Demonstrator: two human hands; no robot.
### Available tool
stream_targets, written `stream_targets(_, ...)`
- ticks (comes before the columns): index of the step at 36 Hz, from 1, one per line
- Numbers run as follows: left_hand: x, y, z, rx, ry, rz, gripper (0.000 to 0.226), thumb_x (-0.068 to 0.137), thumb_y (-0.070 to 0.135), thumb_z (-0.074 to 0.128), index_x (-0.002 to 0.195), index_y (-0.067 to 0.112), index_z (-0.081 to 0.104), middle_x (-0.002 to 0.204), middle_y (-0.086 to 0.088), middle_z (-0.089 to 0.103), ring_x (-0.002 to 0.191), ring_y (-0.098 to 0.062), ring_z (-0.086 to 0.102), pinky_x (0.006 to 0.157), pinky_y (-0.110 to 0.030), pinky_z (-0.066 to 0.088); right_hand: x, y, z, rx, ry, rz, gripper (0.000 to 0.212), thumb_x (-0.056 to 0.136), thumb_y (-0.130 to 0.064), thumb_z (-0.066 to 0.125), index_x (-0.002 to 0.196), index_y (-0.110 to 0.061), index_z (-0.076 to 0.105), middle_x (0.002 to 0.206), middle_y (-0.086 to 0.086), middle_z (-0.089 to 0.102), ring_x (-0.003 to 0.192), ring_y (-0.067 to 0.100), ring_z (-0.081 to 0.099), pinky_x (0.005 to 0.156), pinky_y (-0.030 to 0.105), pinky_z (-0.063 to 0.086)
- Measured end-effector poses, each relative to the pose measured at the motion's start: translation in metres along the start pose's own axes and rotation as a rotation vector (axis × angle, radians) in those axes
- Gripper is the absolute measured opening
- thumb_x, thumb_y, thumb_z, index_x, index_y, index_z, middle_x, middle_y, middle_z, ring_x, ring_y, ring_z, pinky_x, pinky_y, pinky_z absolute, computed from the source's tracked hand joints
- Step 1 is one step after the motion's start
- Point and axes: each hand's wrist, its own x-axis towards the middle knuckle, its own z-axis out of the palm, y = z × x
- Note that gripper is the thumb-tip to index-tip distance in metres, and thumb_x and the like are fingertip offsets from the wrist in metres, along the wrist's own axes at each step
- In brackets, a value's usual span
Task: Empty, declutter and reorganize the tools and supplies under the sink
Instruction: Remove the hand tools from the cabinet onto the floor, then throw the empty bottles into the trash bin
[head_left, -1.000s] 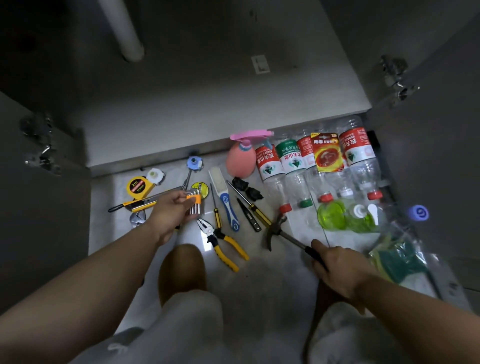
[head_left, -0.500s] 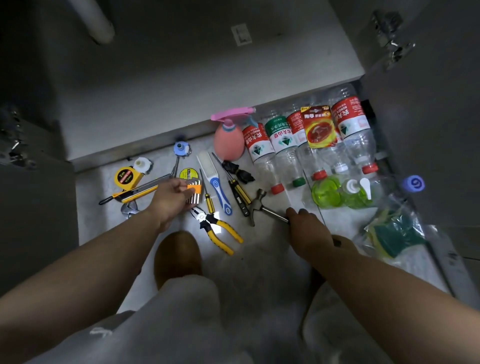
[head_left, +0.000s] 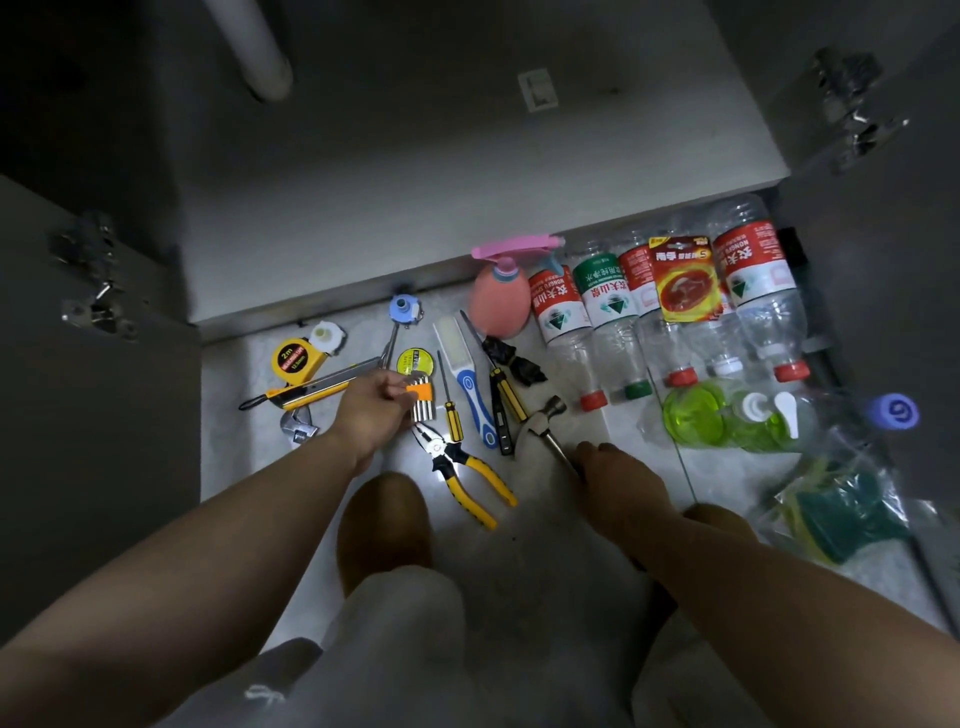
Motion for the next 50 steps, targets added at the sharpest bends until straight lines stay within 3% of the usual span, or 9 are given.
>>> stream_targets(12, 0.009, -0.001, 0.003, 0.201, 0.073, 0.007, 0.018, 0.098, -0.002, 0.054, 0.109, 0.003, 0.068, 0.116, -0.015, 0.068, 0.112, -0.027, 0.064, 0.102, -0.038, 0.052, -0.001, -0.007, -0.014, 0.098, -0.004, -0.048, 0.009, 0.098, -0.031, 0.049, 0.101, -0.023, 0.052, 0.096, 0.000, 0.061, 0.087, 0.019, 0.061, 0.078, 0.037, 0.054)
stream_targets(17, 0.018, -0.003, -0.001, 0.339, 0.065, 0.070, 0.047, 0.097, -0.002, 0.053, 0.140, 0.016, 0.060, 0.141, -0.007, 0.060, 0.129, -0.024, 0.056, 0.115, -0.033, 0.042, 0.000, -0.018, -0.012, 0.166, 0.000, -0.157, 0.014, 0.101, -0.028, 0.049, 0.109, -0.023, 0.059, 0.100, -0.001, 0.065, 0.089, 0.016, 0.063, 0.080, 0.032, 0.054)
stream_targets(24, 0.024, -0.005, -0.004, 0.372, 0.125, 0.161, 0.047, 0.091, -0.009, 0.054, 0.132, 0.011, 0.066, 0.125, -0.008, 0.069, 0.113, -0.018, 0.063, 0.099, -0.021, 0.045, 0.006, -0.034, -0.014, 0.244, 0.046, -0.225, 0.017, 0.102, -0.031, 0.047, 0.095, -0.025, 0.061, 0.083, -0.008, 0.061, 0.073, 0.007, 0.060, 0.067, 0.023, 0.049)
stream_targets(29, 0.016, -0.005, -0.009, 0.352, 0.135, 0.246, 0.043, 0.091, -0.011, 0.055, 0.130, 0.005, 0.065, 0.113, -0.006, 0.070, 0.102, -0.014, 0.062, 0.086, -0.009, 0.040, 0.010, -0.040, -0.021, 0.271, 0.044, -0.237, 0.018, 0.102, -0.027, 0.047, 0.100, -0.021, 0.064, 0.091, -0.003, 0.068, 0.080, 0.012, 0.064, 0.080, 0.033, 0.056)
stream_targets(37, -0.006, 0.024, -0.026, 0.534, -0.099, 0.307, 0.026, 0.100, 0.010, 0.054, 0.117, 0.019, 0.072, 0.117, 0.001, 0.071, 0.107, -0.016, 0.066, 0.087, -0.025, 0.050, 0.019, -0.057, -0.053, 0.278, 0.035, -0.209, 0.016, 0.099, -0.018, 0.051, 0.084, -0.020, 0.057, 0.079, -0.003, 0.062, 0.075, 0.016, 0.063, 0.064, 0.026, 0.048)
stream_targets(42, -0.030, 0.086, -0.033, 0.874, -0.400, 0.366, 0.029, 0.101, 0.015, 0.053, 0.125, 0.023, 0.067, 0.123, 0.000, 0.067, 0.109, -0.017, 0.063, 0.092, -0.026, 0.051, 0.008, -0.062, -0.089, 0.208, -0.085, -0.234, 0.017, 0.099, -0.022, 0.053, 0.107, -0.015, 0.067, 0.111, 0.004, 0.068, 0.100, 0.020, 0.063, 0.074, 0.026, 0.042)
stream_targets(44, -0.043, 0.115, -0.031, 0.963, -0.463, 0.384, 0.030, 0.101, 0.019, 0.055, 0.130, 0.021, 0.064, 0.116, 0.001, 0.068, 0.095, -0.013, 0.065, 0.079, -0.018, 0.051, -0.003, -0.062, -0.113, 0.177, -0.178, -0.264, 0.017, 0.099, -0.021, 0.054, 0.109, -0.014, 0.066, 0.121, 0.007, 0.065, 0.111, 0.023, 0.061, 0.083, 0.026, 0.044)
stream_targets(46, -0.059, 0.143, -0.024, 1.023, -0.519, 0.401, 0.033, 0.102, 0.021, 0.056, 0.135, 0.019, 0.059, 0.109, 0.001, 0.066, 0.089, -0.014, 0.066, 0.071, -0.017, 0.051, -0.013, -0.059, -0.140, 0.127, -0.258, -0.283, 0.016, 0.099, -0.021, 0.055, 0.107, -0.014, 0.066, 0.121, 0.008, 0.067, 0.106, 0.026, 0.067, 0.087, 0.028, 0.050)
stream_targets(50, -0.092, 0.193, -0.002, 1.143, -0.611, 0.473, 0.036, 0.102, 0.024, 0.057, 0.137, 0.018, 0.058, 0.126, -0.003, 0.058, 0.098, -0.019, 0.069, 0.091, -0.035, 0.056, -0.031, -0.040, -0.194, 0.010, -0.204, -0.263, 0.018, 0.099, -0.025, 0.054, 0.112, -0.018, 0.064, 0.111, 0.008, 0.072, 0.086, 0.021, 0.069, 0.087, 0.035, 0.056)
